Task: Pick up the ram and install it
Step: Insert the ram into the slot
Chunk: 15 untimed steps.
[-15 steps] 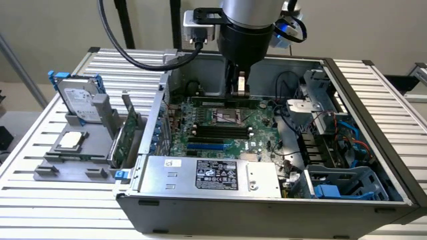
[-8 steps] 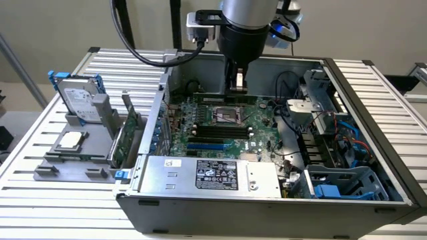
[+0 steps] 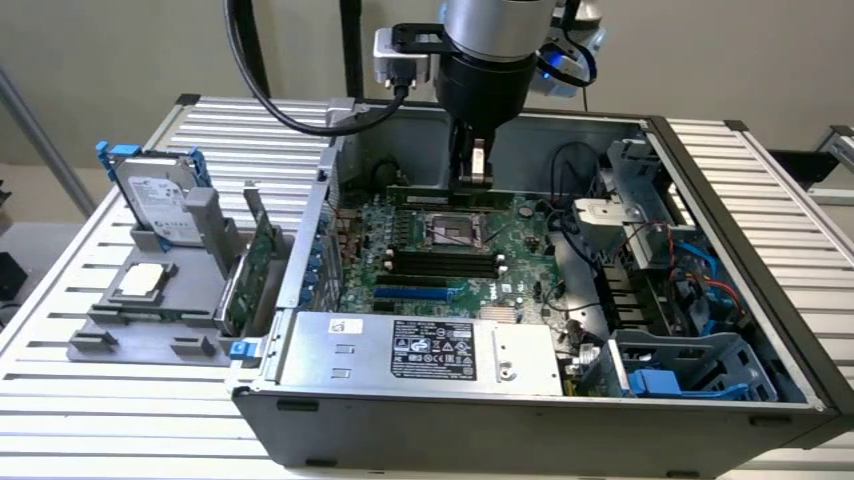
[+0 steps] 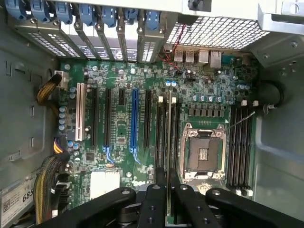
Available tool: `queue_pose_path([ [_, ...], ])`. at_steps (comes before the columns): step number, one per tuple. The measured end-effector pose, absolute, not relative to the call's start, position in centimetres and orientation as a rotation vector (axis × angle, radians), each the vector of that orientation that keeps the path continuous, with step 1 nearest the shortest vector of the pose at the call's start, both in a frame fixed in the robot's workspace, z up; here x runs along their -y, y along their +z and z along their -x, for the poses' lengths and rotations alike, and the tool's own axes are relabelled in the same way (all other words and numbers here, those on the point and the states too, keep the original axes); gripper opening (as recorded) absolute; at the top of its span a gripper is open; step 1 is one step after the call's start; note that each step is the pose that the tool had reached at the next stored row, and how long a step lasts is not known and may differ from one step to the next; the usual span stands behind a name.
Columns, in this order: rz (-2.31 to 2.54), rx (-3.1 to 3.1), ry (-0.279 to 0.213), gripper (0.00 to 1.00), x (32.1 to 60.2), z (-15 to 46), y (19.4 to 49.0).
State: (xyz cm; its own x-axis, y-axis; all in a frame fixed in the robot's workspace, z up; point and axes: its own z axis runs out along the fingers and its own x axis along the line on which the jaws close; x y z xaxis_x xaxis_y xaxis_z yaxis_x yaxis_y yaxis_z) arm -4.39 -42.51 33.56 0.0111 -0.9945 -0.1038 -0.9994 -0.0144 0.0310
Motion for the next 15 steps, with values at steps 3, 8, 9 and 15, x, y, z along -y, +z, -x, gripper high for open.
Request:
queue_pose_path([
  [3, 2.197, -2.169, 0.148, 0.00, 42.51, 4.39, 33.56],
  [8, 2.197, -2.169, 0.148, 0.00, 42.51, 4.39, 33.56],
  [9, 2.197, -2.169, 0.148, 0.00, 42.51, 4.39, 33.56],
  [15, 2.197, -2.169, 0.148, 0.00, 42.51, 4.39, 33.34],
])
